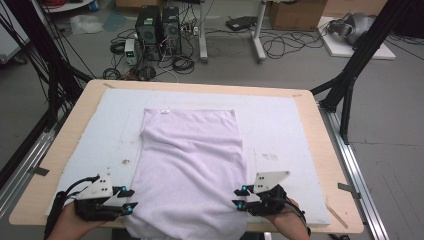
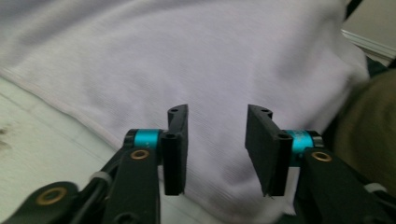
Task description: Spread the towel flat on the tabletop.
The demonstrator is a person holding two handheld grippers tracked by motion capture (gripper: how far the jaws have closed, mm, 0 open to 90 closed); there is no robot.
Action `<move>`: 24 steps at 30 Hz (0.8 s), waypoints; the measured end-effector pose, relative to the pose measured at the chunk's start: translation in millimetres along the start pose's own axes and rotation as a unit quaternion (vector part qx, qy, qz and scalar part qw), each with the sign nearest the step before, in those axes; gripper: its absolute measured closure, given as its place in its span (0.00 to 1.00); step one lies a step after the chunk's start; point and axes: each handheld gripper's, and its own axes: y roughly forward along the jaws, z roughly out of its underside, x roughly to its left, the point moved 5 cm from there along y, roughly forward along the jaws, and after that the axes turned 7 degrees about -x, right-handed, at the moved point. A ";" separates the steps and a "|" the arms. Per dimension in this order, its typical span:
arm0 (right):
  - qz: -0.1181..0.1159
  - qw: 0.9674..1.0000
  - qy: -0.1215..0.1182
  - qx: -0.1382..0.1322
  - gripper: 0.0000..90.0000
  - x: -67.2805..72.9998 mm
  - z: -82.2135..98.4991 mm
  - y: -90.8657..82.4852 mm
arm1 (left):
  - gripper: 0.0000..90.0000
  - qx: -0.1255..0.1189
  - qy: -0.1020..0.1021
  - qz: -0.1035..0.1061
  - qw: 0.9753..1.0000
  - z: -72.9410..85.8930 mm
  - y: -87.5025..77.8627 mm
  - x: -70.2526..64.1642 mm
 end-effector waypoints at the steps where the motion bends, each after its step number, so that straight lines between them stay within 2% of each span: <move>1: 0.011 1.000 -0.004 0.006 0.66 -6.3 -0.5 4.8 | 0.63 0.002 -0.003 -0.006 1.000 -1.5 5.7 5.1; 3: 0.014 1.000 -0.002 0.016 0.64 -17.2 0.3 14.7 | 0.61 0.007 -0.007 -0.003 1.000 -3.4 18.7 13.0; 6: 0.015 0.999 0.008 0.036 0.64 -27.9 4.8 27.3 | 0.62 0.030 -0.007 0.009 0.999 -1.2 37.5 17.5; 7: 0.015 0.999 0.010 0.047 0.65 -29.5 7.1 30.8 | 0.63 0.038 -0.008 0.016 0.999 1.1 43.0 16.5; 8: 0.012 0.999 0.007 0.044 0.69 -29.0 8.1 32.8 | 0.70 0.042 0.002 0.016 0.999 3.1 46.2 15.0; 9: 0.015 0.999 0.004 0.040 0.73 -28.5 8.4 32.8 | 0.74 0.032 0.005 0.011 0.999 3.0 46.4 13.9; 11: 0.007 0.999 0.006 0.035 0.88 -27.7 8.8 32.7 | 0.94 0.041 0.007 0.016 0.999 3.0 44.8 13.7; 13: -0.001 0.999 0.008 0.033 0.96 -24.3 9.2 33.3 | 0.97 0.042 0.009 0.011 0.999 3.3 43.3 11.2; 17: -0.011 0.999 -0.002 0.035 0.97 -15.6 8.4 30.1 | 0.98 0.037 0.012 0.010 0.999 7.1 30.8 3.3; 22: -0.034 0.999 -0.009 0.013 0.95 9.0 3.2 16.6 | 0.97 0.018 0.020 0.014 1.000 9.6 3.9 -14.4; 23: -0.039 0.999 -0.010 0.001 0.91 13.0 0.6 11.8 | 0.95 0.012 0.021 0.012 1.000 8.9 1.6 -15.1; 24: -0.036 0.999 -0.005 -0.008 0.88 14.0 -1.6 8.1 | 0.88 0.009 0.019 0.009 1.000 8.2 0.8 -14.2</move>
